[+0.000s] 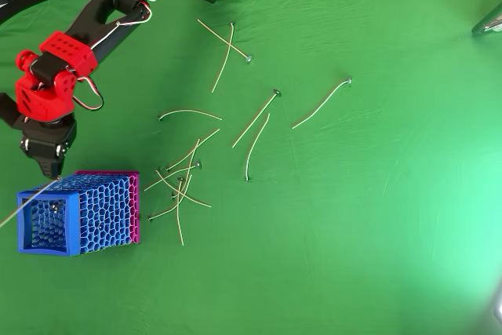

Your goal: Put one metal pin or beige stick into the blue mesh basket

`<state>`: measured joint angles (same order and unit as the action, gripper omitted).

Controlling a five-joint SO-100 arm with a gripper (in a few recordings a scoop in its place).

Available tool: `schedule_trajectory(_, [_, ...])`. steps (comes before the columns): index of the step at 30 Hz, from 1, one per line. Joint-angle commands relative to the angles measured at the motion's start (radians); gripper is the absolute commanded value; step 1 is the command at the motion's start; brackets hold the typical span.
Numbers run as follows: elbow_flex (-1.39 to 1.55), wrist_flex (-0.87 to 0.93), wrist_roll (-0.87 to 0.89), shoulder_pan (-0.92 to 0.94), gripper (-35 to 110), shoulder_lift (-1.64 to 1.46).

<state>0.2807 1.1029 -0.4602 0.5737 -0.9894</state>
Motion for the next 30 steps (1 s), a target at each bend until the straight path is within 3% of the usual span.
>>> schedule_trajectory(1, [-0.098, -0.048, -0.011, 0.018, 0, 0.032])
schedule_trajectory(7, [-0.166, -0.126, -0.035, 0.029, 0, 0.126])
schedule_trajectory(19, [-0.071, -0.46, -0.086, 0.012, 0, 0.232])
schedule_trajectory(30, [-0.017, -0.618, -0.123, 0.031, 0, 0.276])
